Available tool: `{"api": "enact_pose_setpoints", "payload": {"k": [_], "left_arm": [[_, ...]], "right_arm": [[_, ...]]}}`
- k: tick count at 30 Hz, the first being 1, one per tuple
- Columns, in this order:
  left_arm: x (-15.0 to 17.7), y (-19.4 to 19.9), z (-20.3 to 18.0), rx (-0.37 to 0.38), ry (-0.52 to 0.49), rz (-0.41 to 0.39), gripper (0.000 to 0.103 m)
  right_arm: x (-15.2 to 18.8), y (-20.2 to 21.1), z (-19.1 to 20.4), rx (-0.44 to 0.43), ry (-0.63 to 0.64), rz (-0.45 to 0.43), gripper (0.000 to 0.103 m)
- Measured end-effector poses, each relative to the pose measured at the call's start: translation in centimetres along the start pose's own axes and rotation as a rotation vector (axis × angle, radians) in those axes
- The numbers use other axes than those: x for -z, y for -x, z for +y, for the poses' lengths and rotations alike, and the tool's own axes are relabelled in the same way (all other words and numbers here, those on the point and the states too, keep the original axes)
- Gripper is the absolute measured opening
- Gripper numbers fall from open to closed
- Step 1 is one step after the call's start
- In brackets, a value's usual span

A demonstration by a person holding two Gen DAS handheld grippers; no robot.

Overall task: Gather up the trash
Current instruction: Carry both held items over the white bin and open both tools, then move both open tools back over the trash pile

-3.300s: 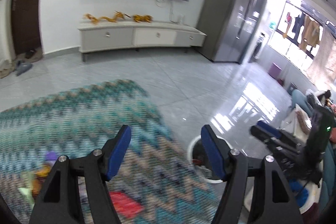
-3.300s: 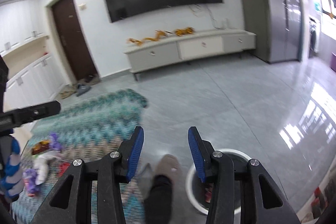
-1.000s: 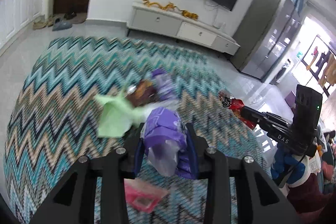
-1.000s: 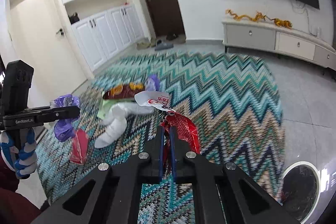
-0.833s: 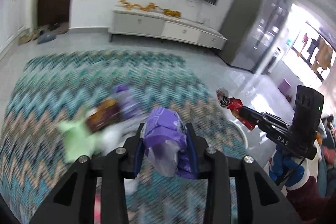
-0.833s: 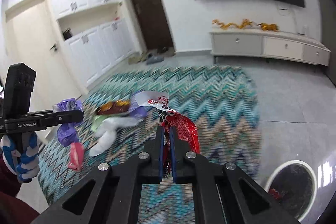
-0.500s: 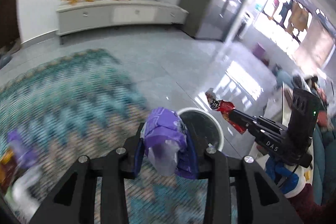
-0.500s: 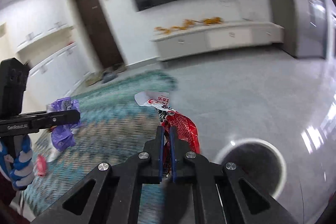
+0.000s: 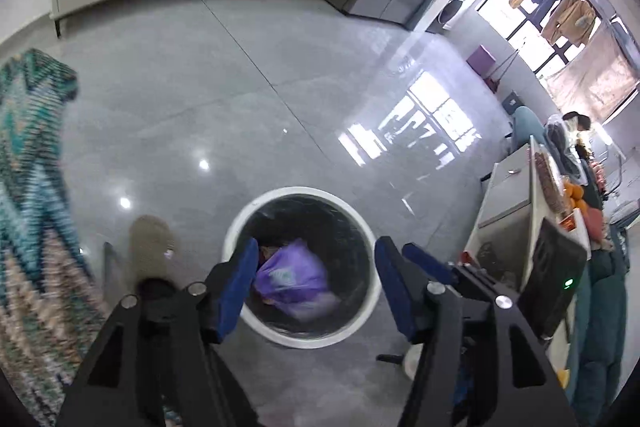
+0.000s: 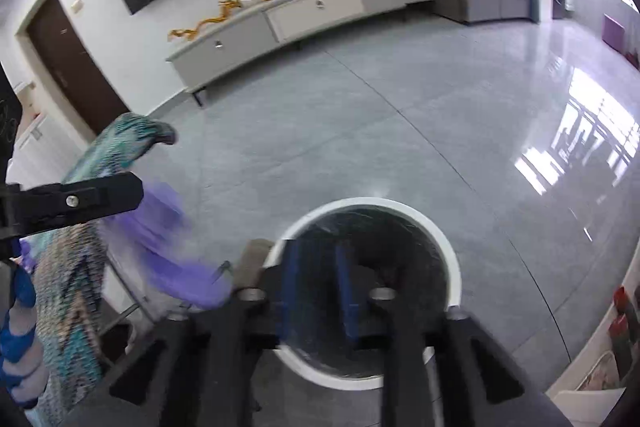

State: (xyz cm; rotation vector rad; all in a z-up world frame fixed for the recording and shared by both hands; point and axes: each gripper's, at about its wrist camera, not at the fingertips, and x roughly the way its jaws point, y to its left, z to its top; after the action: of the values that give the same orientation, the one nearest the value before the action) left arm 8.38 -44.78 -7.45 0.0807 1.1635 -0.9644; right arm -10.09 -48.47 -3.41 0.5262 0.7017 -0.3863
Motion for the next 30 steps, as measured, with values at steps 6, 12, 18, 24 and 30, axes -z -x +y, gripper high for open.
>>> {"api": "enact_pose_setpoints", "payload": {"k": [6,12,18,24,30], "left_arm": [[0.1,2.3,0.6,-0.013,0.001,-0.033,0.059],[2.1,9.1,0.9,-0.105,-0.038,-0.161,0.059],[6.2,16.7,3.5,-0.166,-0.041,-0.263,0.059],[13.2,24.4,8.7,-0.260,0.006,-0.349,0.059],[21.5,30.1,15.8,-0.424,0.121,-0.366,0.060]], "right_arm": [[0.7,0.5,-1.4,0.015,-0.038,-0.005,0.029],[0.5,3.2,0.3,0.007,-0.010,-0.052,0.029],[-0.7,6.3,5.1,-0.050,0.053,-0.125,0.029],[-0.6,9.1,12.7,-0.154,0.191,-0.159,0.029],[1.0,9.3,21.1,-0.290,0.310,-0.125,0.032]]}}
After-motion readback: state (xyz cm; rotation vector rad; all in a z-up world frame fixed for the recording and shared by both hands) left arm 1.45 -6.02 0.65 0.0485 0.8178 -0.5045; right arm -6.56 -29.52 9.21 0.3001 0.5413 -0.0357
